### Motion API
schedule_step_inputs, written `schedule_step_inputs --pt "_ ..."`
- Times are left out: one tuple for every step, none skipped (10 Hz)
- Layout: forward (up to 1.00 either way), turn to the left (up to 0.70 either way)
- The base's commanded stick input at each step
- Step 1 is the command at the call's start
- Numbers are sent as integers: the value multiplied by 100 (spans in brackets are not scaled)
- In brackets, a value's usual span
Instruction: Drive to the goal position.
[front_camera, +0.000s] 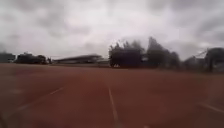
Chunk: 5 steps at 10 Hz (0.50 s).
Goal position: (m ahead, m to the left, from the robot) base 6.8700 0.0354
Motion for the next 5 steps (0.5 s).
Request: schedule_step_inputs --pt "70 0" --pt "70 0" --pt "70 0" --pt "70 0" --pt "70 0"
